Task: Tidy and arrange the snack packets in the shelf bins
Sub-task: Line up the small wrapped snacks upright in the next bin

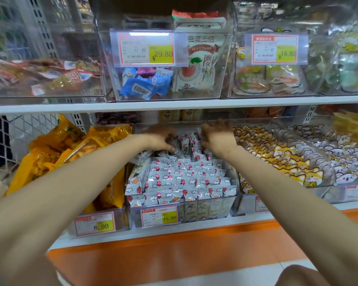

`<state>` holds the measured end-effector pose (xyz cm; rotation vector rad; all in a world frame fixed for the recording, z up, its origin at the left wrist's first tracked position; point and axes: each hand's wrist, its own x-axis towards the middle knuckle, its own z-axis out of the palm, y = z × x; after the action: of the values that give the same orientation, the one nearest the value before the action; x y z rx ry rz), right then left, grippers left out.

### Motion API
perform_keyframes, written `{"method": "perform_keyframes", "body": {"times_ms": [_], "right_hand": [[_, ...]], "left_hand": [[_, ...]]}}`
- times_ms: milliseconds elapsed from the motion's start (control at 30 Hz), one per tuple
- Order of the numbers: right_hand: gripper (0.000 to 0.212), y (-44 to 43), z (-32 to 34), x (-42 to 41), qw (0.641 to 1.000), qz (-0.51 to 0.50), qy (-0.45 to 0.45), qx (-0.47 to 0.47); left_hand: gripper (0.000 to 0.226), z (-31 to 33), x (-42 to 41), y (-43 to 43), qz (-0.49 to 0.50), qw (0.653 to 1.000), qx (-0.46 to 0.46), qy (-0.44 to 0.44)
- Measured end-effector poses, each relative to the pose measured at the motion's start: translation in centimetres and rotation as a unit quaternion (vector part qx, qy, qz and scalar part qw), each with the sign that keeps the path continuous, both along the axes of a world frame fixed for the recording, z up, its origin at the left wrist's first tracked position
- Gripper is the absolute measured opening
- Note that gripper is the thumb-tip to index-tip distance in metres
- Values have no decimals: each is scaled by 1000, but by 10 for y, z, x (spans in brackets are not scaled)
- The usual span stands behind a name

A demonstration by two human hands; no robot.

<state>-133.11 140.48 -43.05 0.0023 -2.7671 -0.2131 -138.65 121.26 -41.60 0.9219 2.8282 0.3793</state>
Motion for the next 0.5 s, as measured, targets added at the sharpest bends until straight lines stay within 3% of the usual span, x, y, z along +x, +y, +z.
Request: {"method": "perform_keyframes", "body": {"times_ms": [100, 233, 333, 500], "right_hand": [[40, 2, 0, -6, 998, -20, -6, 57], [47, 5, -3, -10, 999, -33, -10, 21], [43, 7, -8, -12, 999, -26, 5, -38], [32, 8, -4, -8, 994, -8, -17, -103]], "left_hand": [[51, -3, 0, 2, -15, 999, 4, -37], [43, -4, -4, 17, -52, 996, 29, -70], [57, -9, -11, 24, -41, 992, -58, -104], [42, -9, -20, 19, -80, 990, -115, -35]]}}
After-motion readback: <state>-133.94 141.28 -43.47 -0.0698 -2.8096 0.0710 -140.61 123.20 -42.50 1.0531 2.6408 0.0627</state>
